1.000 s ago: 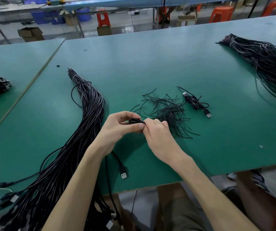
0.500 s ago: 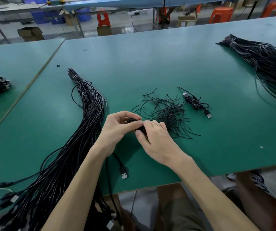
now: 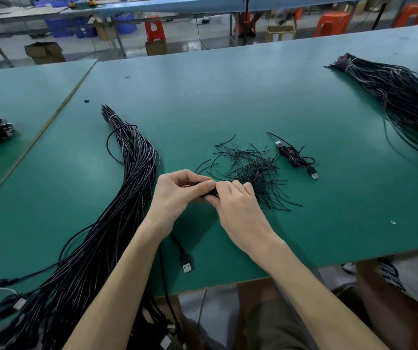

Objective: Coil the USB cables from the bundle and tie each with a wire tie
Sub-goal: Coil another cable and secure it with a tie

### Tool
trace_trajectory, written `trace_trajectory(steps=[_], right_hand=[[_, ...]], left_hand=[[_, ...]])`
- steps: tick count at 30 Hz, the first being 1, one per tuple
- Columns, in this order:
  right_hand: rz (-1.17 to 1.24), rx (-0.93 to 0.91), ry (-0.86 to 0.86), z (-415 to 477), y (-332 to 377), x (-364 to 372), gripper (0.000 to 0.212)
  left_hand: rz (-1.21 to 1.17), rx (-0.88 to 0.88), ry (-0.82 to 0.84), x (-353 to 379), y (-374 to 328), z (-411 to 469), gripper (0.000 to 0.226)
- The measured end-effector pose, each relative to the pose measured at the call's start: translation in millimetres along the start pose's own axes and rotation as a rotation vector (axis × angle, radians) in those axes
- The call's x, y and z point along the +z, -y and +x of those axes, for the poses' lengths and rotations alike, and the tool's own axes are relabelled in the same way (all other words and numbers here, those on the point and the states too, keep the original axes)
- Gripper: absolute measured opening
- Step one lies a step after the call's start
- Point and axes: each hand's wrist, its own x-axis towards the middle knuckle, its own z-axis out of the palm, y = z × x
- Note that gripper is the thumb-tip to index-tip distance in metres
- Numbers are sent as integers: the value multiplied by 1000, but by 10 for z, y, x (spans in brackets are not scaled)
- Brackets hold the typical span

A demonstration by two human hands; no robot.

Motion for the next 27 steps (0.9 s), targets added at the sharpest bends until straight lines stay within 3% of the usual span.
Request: trace_trajectory(steps=[10, 15, 20, 27], right_hand=[[45, 66, 5, -2, -18, -14, 25], [47, 46, -9, 3, -16, 4, 22], [28, 39, 2, 3, -42, 47, 24], [-52, -3, -34, -8, -6, 34, 31]], left_hand=[[36, 2, 53, 18, -17, -11, 14], [8, -46, 121, -29, -16, 7, 21], [159, 81, 89, -33, 5, 31, 18], [149, 111, 45, -20, 19, 38, 10]])
